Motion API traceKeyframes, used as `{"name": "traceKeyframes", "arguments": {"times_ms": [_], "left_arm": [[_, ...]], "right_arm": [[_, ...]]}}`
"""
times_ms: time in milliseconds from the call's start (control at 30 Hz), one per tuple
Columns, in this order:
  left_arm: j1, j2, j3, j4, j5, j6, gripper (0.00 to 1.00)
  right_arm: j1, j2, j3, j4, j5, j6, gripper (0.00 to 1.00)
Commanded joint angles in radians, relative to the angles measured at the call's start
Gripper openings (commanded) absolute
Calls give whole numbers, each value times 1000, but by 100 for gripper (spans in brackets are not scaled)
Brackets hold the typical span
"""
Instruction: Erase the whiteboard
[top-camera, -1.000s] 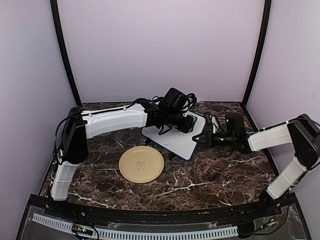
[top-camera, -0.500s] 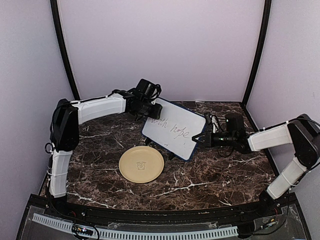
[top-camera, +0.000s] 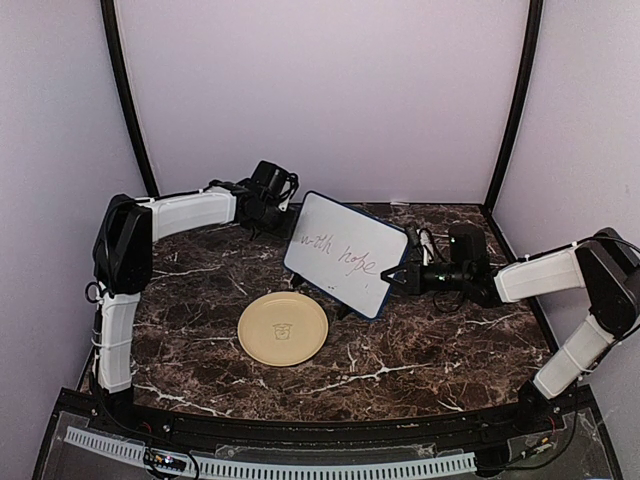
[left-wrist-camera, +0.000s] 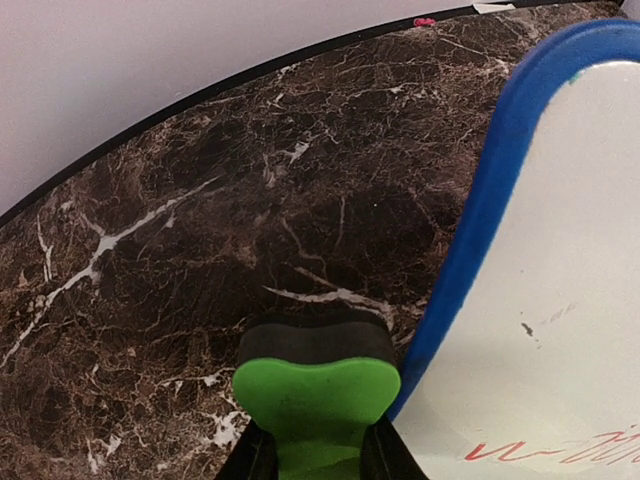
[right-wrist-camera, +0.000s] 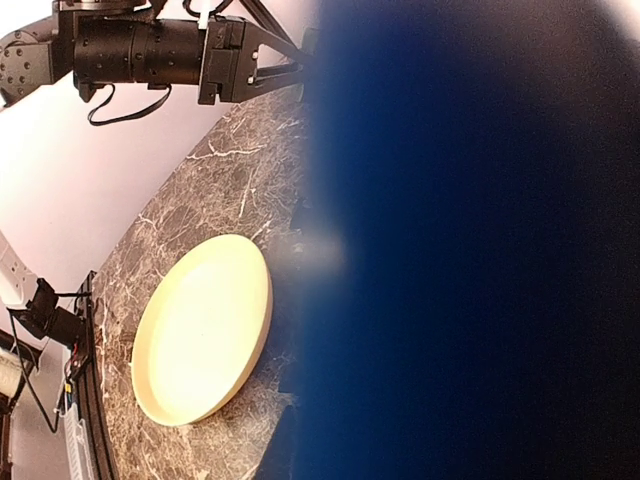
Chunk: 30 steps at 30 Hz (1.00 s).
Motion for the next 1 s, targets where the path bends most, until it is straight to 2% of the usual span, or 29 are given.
{"name": "traceKeyframes", "arguments": {"times_ms": [0, 133, 267, 367, 500, 533, 667, 967], "left_arm": [[-52, -15, -10, 6, 23, 37, 0], [-62, -107, -92, 65, -9, -11, 0], [-51, -215, -168, 72, -167, -71, 0], [-22, -307, -240, 84, -210, -104, 0], [-18, -388, -337, 184, -118, -56, 0], [-19, -394, -348, 212, -52, -47, 0], [-29, -336, -356, 225, 67, -14, 0], [-42, -222, -337, 228, 86, -7, 0]], "right_arm": [[25, 19, -10, -83, -2, -135, 0], [25, 27, -6, -83, -3, -121, 0], [23, 39, -1, -78, 1, -96, 0], [16, 55, 3, -72, -9, -67, 0], [0, 69, 2, -61, -16, -41, 0], [-3, 71, 2, -58, -18, -37, 0], [-12, 86, 11, -63, -10, -34, 0], [-15, 101, 27, -88, -11, -47, 0]]}}
